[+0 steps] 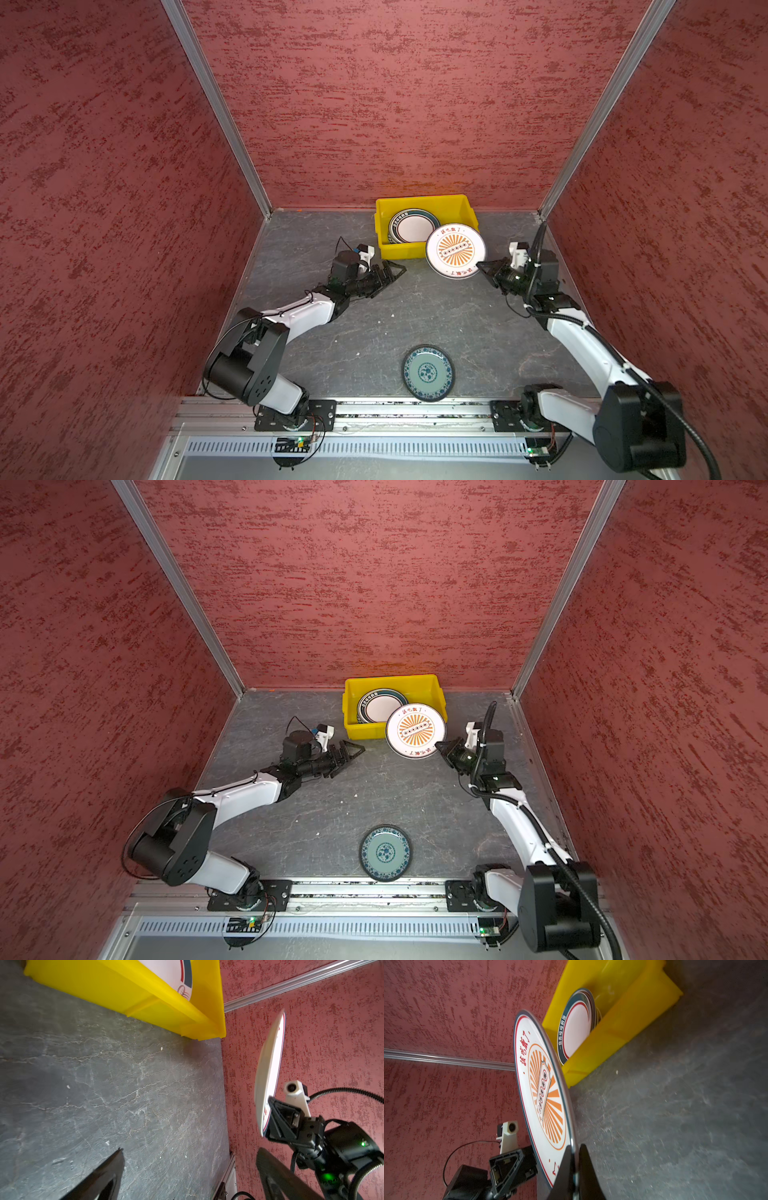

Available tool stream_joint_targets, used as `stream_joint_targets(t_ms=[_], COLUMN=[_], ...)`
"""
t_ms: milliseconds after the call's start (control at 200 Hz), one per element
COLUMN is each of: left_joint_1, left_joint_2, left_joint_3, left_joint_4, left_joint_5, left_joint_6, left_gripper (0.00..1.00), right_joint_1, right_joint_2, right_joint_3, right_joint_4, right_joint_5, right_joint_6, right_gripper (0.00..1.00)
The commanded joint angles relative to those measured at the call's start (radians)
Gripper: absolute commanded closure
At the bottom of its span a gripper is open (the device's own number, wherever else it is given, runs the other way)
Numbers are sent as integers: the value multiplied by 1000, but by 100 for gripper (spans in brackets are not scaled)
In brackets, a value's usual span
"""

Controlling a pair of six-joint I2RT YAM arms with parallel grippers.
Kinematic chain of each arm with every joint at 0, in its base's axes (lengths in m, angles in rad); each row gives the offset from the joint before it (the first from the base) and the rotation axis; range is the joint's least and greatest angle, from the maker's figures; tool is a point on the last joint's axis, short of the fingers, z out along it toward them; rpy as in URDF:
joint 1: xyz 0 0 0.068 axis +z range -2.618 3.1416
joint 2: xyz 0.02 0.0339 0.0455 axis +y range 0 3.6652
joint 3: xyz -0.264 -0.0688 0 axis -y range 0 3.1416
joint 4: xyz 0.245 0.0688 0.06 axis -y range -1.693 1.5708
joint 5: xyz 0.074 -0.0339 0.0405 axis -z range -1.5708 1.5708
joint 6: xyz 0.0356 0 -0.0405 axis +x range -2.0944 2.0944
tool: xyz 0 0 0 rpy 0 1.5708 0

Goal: Place the plates into the plastic bin on the countertop
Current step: Pick up the plate from the bottom-right of the table, then place the plate in the plastic bin.

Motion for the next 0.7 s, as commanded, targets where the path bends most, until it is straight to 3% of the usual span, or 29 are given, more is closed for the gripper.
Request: stream_joint_targets(t_ms=[0,200,406,696], left_joint_1=[10,23,37,53], left_joint_2=[-63,-162,-229,-243], left_joint_3=[-21,-62,-89,-73], left_joint_4=[-54,-112,-149,-197], left_joint_5=[-28,-80,-109,-98], left_joint_6=[49,78,86,124], left_gripper=[1,1,1,1], right_joint_1=[16,65,115,162], right_joint_2=[110,374,549,775], right_joint_3=[137,397,600,864], right_joint_4=[53,14,-36,-135], right_joint_5=[52,97,205,235], right_joint_6=[-85,-158,-233,-268], right_gripper=[100,100,100,100])
